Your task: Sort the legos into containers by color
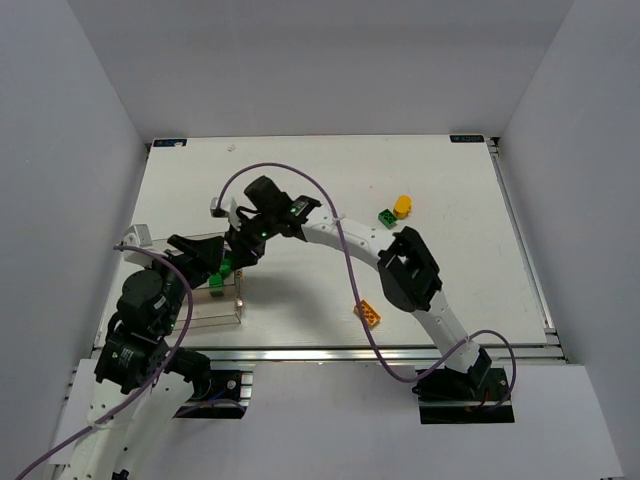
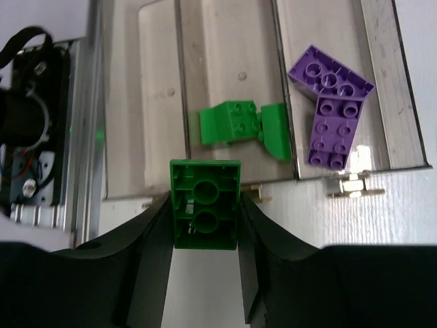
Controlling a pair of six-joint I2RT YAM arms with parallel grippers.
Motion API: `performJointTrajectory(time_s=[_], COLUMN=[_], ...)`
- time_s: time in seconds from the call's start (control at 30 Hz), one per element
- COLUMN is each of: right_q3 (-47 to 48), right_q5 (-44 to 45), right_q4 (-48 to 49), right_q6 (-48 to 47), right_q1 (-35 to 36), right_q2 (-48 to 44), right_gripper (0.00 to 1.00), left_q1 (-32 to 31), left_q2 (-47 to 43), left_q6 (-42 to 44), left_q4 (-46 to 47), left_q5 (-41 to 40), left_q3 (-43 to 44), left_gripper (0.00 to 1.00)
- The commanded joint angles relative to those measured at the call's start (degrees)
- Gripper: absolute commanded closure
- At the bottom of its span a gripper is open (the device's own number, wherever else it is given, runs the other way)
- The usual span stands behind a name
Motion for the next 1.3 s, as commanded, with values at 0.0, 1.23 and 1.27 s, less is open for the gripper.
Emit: performJointTrajectory(time_s=[0.0,1.23,1.27], right_q3=[3.5,-26.2,-25.2], right_q5=[7.4,34.8,35.2], right_q4=[8.9,-1.5,-2.9], right_q6=[7.3,-13.3,-13.8], right_q1=[1.4,-25.2,-27.2], right_q2=[1.3,-15.3,-14.5], right_gripper=[0.98,0.22,0.22], left_q1=[-0.1,-0.1,-0.1], left_q2=[-0.8,1.1,1.7], left_q6=[0.5,-3.1,-2.9], left_q4=[-2.6,6.8,7.2], left_q5=[0.6,9.9,10.1], left_q3=[3.5,-6.3,-6.5], left_gripper=[0.21,0.43,0.42])
